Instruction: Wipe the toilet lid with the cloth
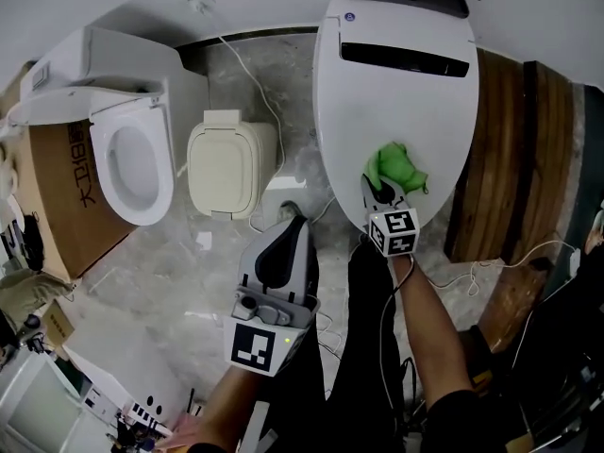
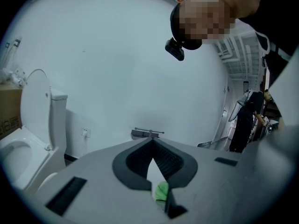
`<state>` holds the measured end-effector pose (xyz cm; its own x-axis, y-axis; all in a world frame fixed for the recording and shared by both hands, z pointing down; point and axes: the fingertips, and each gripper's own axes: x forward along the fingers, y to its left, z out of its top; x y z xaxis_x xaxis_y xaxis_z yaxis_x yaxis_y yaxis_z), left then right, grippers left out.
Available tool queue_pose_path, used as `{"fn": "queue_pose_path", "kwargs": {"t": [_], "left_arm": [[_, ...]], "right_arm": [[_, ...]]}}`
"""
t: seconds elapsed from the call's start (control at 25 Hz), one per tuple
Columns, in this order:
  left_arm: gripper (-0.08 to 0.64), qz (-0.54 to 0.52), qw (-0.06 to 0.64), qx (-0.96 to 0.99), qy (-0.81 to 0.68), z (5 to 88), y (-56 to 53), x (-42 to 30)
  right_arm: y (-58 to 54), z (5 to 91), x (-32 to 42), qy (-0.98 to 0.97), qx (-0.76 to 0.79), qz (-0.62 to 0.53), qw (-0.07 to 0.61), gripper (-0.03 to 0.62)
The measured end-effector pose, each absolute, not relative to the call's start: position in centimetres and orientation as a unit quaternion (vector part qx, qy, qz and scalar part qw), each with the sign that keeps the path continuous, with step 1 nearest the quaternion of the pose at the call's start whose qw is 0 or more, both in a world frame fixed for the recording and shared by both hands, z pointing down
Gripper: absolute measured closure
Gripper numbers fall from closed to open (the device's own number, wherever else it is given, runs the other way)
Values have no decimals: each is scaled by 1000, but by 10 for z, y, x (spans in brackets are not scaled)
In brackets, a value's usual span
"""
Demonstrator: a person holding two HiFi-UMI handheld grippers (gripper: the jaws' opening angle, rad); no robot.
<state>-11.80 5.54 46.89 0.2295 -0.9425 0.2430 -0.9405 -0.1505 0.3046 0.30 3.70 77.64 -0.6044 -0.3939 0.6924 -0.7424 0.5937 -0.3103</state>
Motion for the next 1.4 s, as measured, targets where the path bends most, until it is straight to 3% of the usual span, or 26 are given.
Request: {"fn": "queue_pose_path", "kwargs": {"t": [0.44,0.68,1.0,1.16,1.4], "left_arm": [[552,-8,203,745,-635,474,100,-189],[552,0,198,743,-640,472,114,-213],[552,2,193,760,-620,453,110,-189],[552,0,189,781,-596,436,100,-150],[552,12,193,808,-557,437,85,-87]], "right_arm": [[59,781,-75,-836,344,310,293,555],[106,793,-151,-851,216,298,373,555],[124,693,-176,-901,178,340,202,555],[129,643,-141,-914,169,335,152,555],[119,618,-40,-911,236,312,129,555]]}}
